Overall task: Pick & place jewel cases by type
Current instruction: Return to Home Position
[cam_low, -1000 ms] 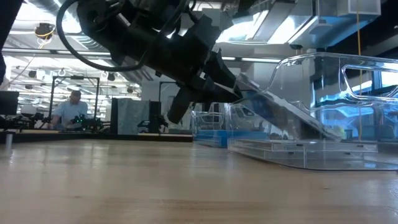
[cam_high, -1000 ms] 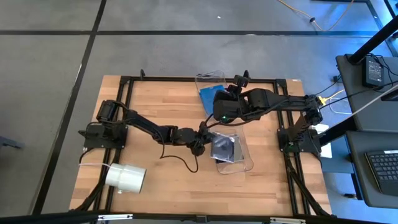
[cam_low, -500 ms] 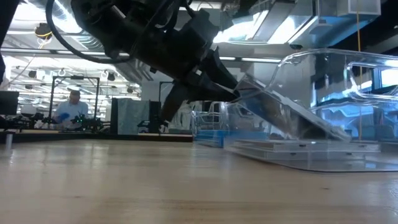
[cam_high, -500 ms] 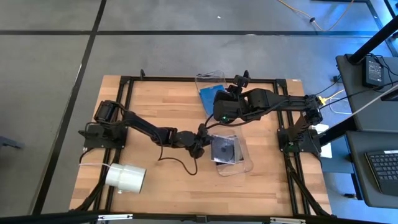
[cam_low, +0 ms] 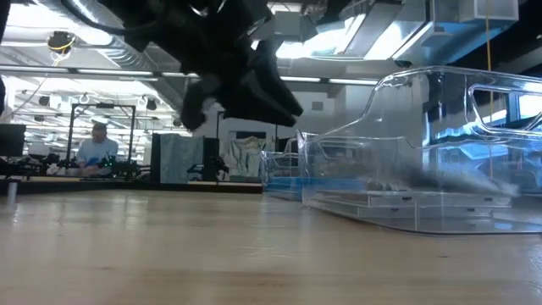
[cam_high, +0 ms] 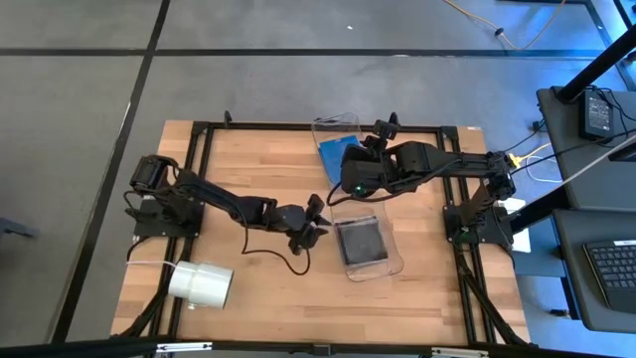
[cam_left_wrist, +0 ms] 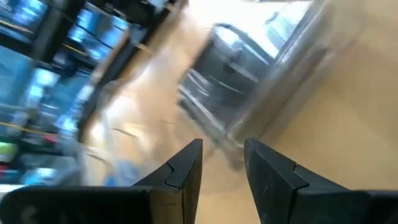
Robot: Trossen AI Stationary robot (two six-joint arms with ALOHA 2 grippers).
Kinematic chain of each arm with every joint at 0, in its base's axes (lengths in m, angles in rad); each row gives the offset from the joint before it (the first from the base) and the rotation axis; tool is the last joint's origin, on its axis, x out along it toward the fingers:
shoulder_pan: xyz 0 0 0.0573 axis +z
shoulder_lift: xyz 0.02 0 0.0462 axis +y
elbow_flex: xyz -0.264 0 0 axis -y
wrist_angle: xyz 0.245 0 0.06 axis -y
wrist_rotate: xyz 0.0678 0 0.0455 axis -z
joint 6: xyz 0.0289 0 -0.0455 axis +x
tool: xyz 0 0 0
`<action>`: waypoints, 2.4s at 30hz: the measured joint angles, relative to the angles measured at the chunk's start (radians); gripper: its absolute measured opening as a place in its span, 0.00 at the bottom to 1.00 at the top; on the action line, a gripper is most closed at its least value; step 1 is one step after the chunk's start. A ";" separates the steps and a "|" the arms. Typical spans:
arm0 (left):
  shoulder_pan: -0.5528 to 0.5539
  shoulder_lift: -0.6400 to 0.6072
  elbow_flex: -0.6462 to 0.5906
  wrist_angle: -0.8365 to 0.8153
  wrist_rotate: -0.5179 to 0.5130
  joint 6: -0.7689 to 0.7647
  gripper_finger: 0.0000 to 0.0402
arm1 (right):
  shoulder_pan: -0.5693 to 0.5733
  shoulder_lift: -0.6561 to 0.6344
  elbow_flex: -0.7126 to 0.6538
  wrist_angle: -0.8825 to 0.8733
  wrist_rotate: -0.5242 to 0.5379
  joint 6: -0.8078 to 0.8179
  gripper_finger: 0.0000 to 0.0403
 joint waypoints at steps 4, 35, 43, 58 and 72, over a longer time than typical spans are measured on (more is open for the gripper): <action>0.000 -0.030 0.000 -0.130 0.070 -0.122 0.29 | 0.000 0.000 0.000 -0.001 0.000 0.008 0.34; 0.370 -0.857 -0.727 0.222 0.496 -0.714 0.29 | -0.062 -0.989 -1.511 1.438 -0.712 -0.328 0.34; 0.480 -0.981 -0.774 0.201 0.493 -0.698 0.29 | -0.093 -1.284 -1.739 1.386 -0.534 -0.319 0.34; 0.553 -0.995 -0.776 0.123 0.490 -0.745 0.29 | -0.185 -1.695 -1.949 1.349 -0.658 -0.157 0.34; 0.667 -1.287 -0.901 0.131 0.494 -0.882 0.29 | -0.185 -1.779 -1.942 1.295 -0.699 -0.164 0.34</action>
